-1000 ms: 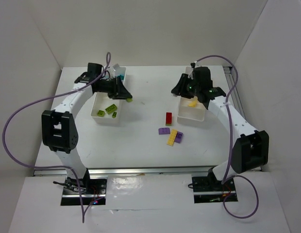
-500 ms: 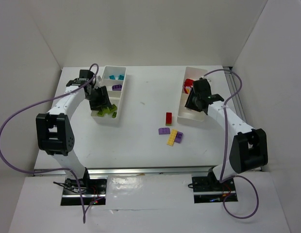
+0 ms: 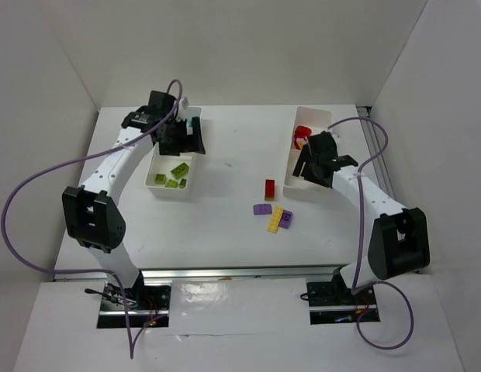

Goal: Sort the legos into containers by color

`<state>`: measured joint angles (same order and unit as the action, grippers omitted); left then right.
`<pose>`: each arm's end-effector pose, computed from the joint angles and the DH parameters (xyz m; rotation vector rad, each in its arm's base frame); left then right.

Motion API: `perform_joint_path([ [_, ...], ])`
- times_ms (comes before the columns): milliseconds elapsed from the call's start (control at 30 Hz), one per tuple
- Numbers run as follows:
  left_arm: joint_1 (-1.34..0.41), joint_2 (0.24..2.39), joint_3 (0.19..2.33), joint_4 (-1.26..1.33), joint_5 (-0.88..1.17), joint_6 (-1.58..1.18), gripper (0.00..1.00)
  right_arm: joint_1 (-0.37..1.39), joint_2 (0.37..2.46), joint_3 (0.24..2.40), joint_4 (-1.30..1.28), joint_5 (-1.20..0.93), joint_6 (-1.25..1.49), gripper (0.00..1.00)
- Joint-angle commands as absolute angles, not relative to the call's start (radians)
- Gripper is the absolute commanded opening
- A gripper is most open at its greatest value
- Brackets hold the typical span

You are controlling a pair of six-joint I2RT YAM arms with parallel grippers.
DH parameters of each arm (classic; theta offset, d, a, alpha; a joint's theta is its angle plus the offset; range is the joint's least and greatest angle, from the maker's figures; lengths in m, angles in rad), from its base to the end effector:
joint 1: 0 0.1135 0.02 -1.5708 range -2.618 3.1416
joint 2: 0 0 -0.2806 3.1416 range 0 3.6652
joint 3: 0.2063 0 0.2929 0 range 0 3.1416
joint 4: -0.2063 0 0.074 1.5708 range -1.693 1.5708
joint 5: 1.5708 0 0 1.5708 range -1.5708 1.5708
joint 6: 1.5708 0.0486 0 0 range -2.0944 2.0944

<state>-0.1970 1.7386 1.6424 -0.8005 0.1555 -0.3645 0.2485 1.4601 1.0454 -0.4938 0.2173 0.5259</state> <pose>0.4243 -0.0924 0.3270 -0.1412 2.4989 -0.4302 0.3421 0.0760 0.2360 0.4296 2.4130 0.0706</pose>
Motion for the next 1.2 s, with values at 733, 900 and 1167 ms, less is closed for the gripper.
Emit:
perform_joint_path([
  [733,-0.333,1.789,1.755,-0.804,0.190,-0.410,0.94,0.548,1.374,0.824,-0.551,0.153,0.641,0.82],
  [900,-0.342,1.789,1.755,-0.804,0.209,-0.410,0.94,0.538,1.456,0.842,-0.506,0.132,0.620,0.78],
  [1167,-0.342,1.798,1.746,-0.804,0.218,-0.410,0.92,0.528,1.477,0.854,-0.497,0.141,0.607,0.56],
])
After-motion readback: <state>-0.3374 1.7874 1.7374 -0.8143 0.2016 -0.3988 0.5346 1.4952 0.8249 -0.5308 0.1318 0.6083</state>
